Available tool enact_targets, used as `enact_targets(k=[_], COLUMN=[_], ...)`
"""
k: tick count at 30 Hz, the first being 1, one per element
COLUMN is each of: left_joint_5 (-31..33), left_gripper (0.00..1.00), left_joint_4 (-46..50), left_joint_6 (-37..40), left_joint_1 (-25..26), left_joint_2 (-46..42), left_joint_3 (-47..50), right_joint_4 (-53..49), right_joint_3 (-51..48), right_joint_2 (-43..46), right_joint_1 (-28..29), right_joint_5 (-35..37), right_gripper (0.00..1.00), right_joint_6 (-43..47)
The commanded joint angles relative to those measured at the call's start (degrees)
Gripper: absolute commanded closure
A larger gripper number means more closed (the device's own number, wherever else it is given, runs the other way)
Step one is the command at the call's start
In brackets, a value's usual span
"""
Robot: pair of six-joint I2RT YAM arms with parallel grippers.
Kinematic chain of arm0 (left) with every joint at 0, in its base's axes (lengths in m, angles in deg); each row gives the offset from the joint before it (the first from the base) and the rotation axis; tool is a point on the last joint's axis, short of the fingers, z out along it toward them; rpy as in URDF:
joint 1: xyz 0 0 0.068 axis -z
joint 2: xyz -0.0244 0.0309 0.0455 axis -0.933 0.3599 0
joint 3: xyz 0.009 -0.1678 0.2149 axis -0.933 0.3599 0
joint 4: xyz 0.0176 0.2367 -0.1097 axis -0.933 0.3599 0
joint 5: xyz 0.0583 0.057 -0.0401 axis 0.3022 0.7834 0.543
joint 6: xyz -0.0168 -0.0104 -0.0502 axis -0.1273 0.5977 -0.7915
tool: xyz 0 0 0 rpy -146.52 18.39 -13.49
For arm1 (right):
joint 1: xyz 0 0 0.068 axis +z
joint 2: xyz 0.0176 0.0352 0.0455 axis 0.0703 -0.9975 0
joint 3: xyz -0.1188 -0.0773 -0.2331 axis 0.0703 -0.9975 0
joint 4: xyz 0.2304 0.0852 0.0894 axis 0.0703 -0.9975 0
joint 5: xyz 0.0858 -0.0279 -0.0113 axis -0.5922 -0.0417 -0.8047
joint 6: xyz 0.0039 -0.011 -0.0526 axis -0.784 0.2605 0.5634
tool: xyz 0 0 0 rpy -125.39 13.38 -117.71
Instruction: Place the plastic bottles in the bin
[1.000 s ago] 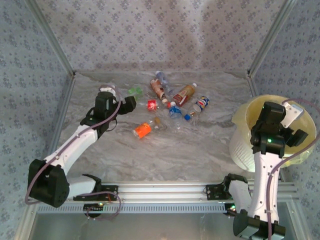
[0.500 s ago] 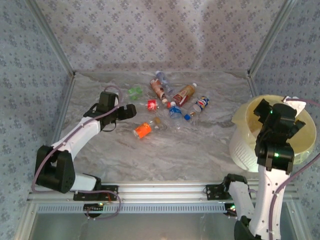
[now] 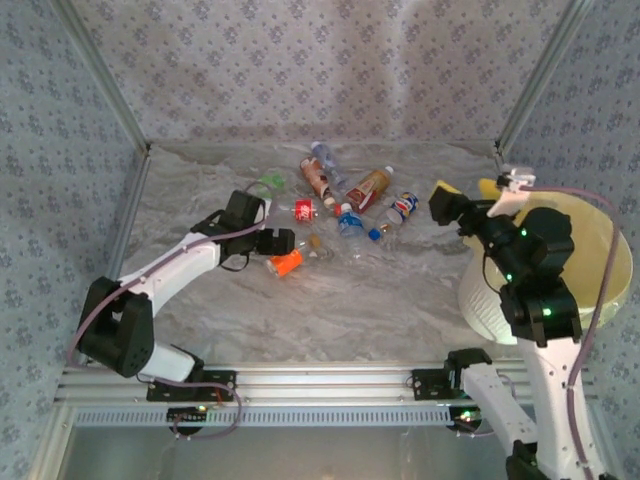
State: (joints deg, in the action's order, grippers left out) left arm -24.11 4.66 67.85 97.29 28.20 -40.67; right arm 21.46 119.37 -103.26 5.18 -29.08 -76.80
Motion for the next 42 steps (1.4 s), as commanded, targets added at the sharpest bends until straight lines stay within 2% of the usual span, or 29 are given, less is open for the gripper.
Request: enact_targets(k=[1, 4, 7, 11, 19, 24, 27, 34, 42], left_joint_5=[2.2, 1.0, 1.0, 4.7, 9.1, 11.1, 12.3, 15.7, 13.8], left_gripper=[0.02, 0.02, 0.02, 0.02, 0.07, 0.14, 0.21, 0.28, 0.42], left_joint_4=[2.7, 5.6, 7.5, 7.2, 4.9, 4.3, 3.9, 2.9, 3.0], left_joint_6=[7.4, 11.9, 14.5, 15.9, 17.5, 18.2, 18.3, 16.7, 15.9], left_joint_1=[2.5, 3.8, 5.2, 7.2, 9.9, 11.0, 11.6, 12.2, 12.1], left_joint_2=[2.1, 4.6, 6.6, 8.7, 12.4, 14.7, 15.9, 16.5, 16.9], left_joint_3=[-2.1, -3.9, -4.7, -4.3, -3.2, -2.8, -2.8, -2.8, -2.7], right_joint_4=[9.3, 11.5, 9.0, 8.3, 7.4, 6.5, 6.5, 4.8, 4.6], right_joint_3=[-1.0, -0.5, 1.2, 1.5, -0.2, -2.0, -2.9, -3.8, -4.8], right_joint_2=[-2.7, -6.8, -10.8, -14.5, -17.9, -16.1, -14.6, -13.2, -13.6], right_joint_1=[6.3, 13.6, 21.3, 26.0, 26.9, 26.5, 26.1, 26.0, 25.9], right_joint_5=[-3.1, -1.2, 6.1, 13.8, 25.4, 28.1, 28.7, 29.0, 29.7], right_gripper=[0.00, 0.00, 0.00, 0.00, 0.00, 0.00, 0.00, 0.00, 0.00], right_joint_6=[-2.8, -2.1, 4.5, 7.9, 3.7, 2.5, 1.8, 1.5, 1.1])
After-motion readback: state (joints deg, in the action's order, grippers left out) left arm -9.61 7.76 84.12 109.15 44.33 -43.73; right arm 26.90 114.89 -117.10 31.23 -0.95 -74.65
